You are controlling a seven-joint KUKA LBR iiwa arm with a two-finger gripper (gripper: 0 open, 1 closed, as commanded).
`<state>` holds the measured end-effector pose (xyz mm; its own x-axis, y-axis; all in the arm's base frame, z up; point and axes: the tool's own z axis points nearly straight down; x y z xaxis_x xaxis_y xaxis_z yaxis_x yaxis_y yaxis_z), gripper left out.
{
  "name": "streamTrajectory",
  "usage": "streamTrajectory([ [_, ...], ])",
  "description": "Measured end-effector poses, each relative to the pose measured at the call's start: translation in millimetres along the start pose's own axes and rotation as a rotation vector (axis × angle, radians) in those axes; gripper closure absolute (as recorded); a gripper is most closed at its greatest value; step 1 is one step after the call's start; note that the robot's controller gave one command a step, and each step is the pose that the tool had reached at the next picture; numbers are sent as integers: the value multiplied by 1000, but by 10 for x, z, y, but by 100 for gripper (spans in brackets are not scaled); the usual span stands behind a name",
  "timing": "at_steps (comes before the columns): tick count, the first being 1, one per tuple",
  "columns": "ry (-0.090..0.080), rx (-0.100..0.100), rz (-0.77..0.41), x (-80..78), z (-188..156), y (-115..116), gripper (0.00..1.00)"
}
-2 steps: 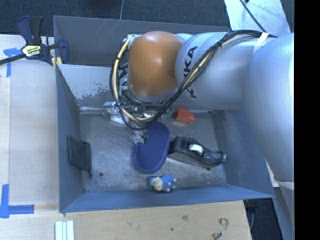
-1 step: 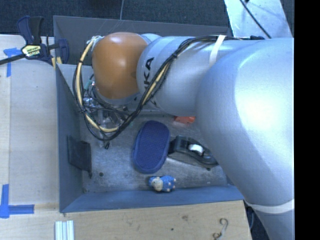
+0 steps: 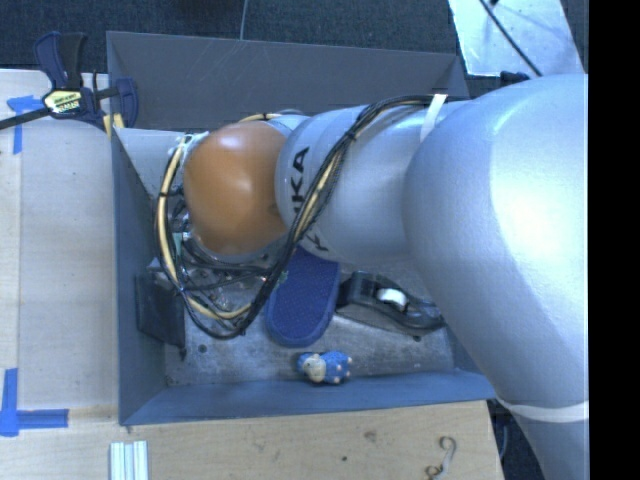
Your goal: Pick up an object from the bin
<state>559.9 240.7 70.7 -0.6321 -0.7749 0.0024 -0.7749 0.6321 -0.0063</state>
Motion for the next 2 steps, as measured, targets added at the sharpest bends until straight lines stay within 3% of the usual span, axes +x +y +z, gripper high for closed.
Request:
streamTrajectory([
  [1, -2, -5, -171, 488, 9, -82, 0],
  [2, -7, -6, -170, 465, -3, -70, 100],
])
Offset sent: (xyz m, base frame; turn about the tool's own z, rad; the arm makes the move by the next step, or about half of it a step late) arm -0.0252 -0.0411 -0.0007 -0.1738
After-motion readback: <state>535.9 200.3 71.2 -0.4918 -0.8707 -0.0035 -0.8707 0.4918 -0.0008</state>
